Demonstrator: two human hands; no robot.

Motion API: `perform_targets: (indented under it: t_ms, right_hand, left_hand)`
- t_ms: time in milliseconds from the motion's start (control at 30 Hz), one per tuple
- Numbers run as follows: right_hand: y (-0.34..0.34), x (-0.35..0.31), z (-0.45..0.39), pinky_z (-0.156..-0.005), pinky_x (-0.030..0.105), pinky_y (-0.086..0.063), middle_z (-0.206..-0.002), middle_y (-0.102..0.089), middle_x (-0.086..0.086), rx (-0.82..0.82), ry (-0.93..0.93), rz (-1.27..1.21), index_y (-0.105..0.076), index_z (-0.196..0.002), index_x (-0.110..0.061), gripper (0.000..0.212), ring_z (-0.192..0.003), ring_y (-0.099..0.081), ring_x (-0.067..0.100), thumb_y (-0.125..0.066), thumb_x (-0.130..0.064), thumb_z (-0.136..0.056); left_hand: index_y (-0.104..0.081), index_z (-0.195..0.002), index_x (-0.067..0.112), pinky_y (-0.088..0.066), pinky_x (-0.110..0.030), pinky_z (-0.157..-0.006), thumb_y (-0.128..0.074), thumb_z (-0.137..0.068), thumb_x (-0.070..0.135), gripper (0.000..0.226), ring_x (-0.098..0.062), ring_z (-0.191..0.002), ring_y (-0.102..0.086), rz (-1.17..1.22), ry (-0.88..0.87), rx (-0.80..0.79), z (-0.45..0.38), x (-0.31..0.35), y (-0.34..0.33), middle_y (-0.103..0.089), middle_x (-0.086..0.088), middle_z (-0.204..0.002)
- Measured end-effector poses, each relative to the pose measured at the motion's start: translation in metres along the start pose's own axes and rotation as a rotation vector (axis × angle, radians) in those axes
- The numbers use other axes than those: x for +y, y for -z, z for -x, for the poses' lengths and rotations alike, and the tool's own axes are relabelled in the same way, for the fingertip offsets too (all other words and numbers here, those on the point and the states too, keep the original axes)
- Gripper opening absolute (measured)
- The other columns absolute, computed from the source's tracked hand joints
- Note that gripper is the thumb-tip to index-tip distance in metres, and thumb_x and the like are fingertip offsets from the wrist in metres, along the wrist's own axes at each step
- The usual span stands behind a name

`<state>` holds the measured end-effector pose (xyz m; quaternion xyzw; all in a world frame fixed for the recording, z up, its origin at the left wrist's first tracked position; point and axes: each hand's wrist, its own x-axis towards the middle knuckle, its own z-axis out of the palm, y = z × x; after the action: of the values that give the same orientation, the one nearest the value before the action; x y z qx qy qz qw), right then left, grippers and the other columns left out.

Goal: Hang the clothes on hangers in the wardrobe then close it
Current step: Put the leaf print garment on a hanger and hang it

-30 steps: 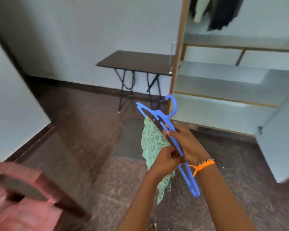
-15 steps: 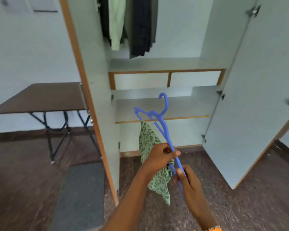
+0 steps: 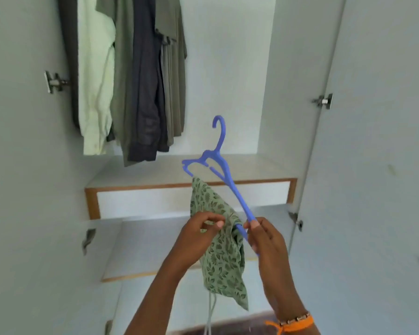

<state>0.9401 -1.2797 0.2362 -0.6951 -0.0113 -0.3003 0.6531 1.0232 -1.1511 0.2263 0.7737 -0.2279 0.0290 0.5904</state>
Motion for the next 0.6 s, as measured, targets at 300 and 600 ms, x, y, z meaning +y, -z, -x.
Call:
perform_targets:
  t_ms: [300,600]
  right_hand:
    - [-0.033,-0.029,-0.269,-0.065,0.021,-0.039,-0.052,-0.036,-0.003,0.115,0.208,-0.282,-0.059,-0.069,-0.010,0.022,-0.050,-0.034,0.009,-0.049,-0.026,-0.082]
    - [-0.101,-0.077,-0.489,-0.081,0.038,-0.043,-0.057,-0.032,0.001,0.131,0.313,-0.314,-0.057,-0.071,-0.009,0.031,-0.056,-0.032,0.016,-0.039,-0.017,-0.096]
  left_hand:
    - [-0.067,-0.101,0.030,-0.041,-0.012,-0.068,-0.058,-0.093,0.025,0.013,-0.001,-0.086,-0.058,-0.061,-0.141,0.091,-0.215,0.021,0.060,-0.064,0.013,-0.104]
    - [-0.066,-0.104,0.027,-0.045,-0.018,-0.081,-0.056,-0.094,0.027,0.014,-0.006,-0.096,-0.059,-0.175,-0.263,0.124,-0.410,0.079,0.132,-0.061,0.005,-0.107]
